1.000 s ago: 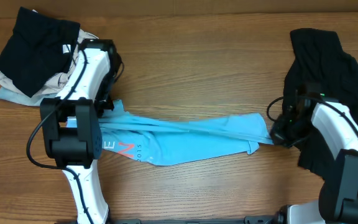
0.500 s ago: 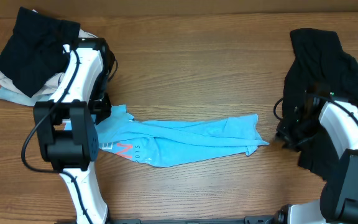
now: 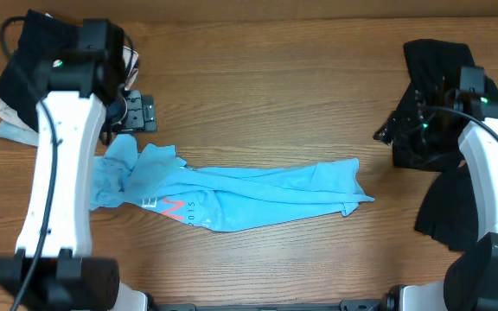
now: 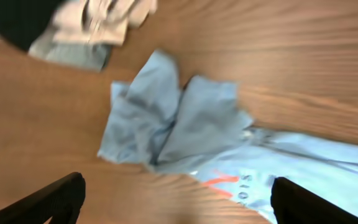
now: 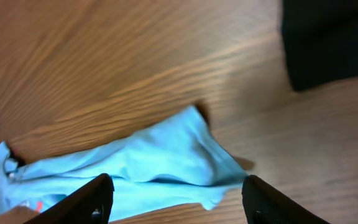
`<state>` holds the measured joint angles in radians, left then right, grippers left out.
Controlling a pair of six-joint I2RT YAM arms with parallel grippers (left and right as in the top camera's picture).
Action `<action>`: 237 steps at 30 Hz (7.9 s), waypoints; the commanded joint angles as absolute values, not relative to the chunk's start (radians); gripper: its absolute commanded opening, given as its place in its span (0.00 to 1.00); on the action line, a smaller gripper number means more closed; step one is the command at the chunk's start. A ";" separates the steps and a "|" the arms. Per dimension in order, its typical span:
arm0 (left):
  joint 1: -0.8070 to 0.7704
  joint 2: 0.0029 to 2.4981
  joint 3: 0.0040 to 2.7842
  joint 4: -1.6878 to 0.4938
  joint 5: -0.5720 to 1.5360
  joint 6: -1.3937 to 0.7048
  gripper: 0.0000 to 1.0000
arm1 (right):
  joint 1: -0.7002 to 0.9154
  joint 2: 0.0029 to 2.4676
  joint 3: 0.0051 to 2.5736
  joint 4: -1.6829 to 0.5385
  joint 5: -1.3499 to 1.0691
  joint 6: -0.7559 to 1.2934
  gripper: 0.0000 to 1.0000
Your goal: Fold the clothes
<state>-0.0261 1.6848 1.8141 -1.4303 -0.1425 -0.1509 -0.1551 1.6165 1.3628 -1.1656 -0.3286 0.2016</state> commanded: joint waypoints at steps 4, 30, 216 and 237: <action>-0.027 1.649 1.829 -1.413 -0.054 -0.050 0.98 | -0.118 1.592 1.443 -1.141 -0.351 0.178 0.75; -0.027 1.782 1.827 -1.386 -0.051 -0.029 1.00 | -0.118 1.594 1.448 -1.108 -0.308 0.166 0.83; -0.046 2.078 1.616 -1.464 -0.255 -0.246 0.04 | 0.093 1.646 1.205 -1.066 -0.205 0.183 0.68; -0.043 2.045 1.617 -1.382 -0.294 -0.258 0.04 | 0.118 1.652 1.033 -0.933 -0.087 0.187 0.36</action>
